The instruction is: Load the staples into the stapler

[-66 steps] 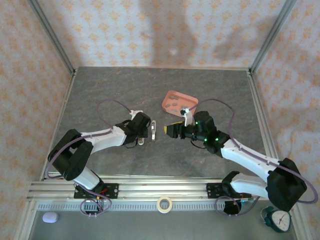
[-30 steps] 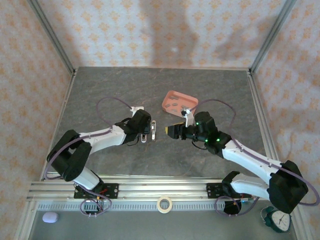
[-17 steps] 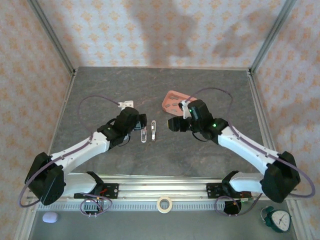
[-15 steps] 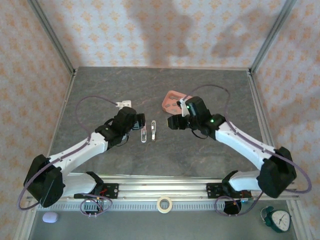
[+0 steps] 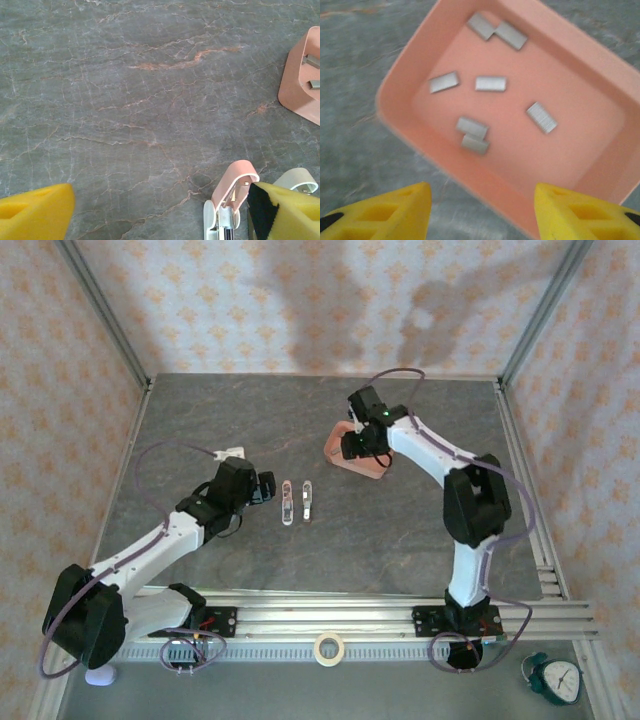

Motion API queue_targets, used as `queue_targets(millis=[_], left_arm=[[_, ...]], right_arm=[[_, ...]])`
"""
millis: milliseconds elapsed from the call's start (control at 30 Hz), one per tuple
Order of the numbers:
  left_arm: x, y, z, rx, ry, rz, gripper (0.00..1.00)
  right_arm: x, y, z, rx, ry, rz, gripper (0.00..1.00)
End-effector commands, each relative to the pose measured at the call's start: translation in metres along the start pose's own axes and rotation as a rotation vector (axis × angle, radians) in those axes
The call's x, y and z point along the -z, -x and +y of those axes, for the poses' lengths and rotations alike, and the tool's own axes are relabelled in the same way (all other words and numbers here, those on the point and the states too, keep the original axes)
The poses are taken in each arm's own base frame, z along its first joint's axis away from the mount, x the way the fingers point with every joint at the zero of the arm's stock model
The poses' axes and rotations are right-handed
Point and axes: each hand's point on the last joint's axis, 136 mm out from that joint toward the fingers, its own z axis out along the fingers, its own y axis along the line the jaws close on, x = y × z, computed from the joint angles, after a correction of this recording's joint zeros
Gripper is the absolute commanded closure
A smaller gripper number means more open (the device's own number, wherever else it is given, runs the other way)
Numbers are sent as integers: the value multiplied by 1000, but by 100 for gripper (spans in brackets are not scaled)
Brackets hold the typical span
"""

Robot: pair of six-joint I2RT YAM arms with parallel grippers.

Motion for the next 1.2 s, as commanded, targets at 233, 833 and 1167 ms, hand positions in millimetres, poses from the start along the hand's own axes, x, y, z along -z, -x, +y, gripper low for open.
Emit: queue_targets(millis=[233,833,1167], left_arm=[[-4,0,7,4,-18,18,9],[8,7,7,0,-35,8,9],[12,6,10,-8,-28,7,9]], right_arm=[[-35,-6,-50,-23,-204,144,49],[-13,-92,-63,-41,-206,282,51],[23,-122,-52,-42,-126,274,49]])
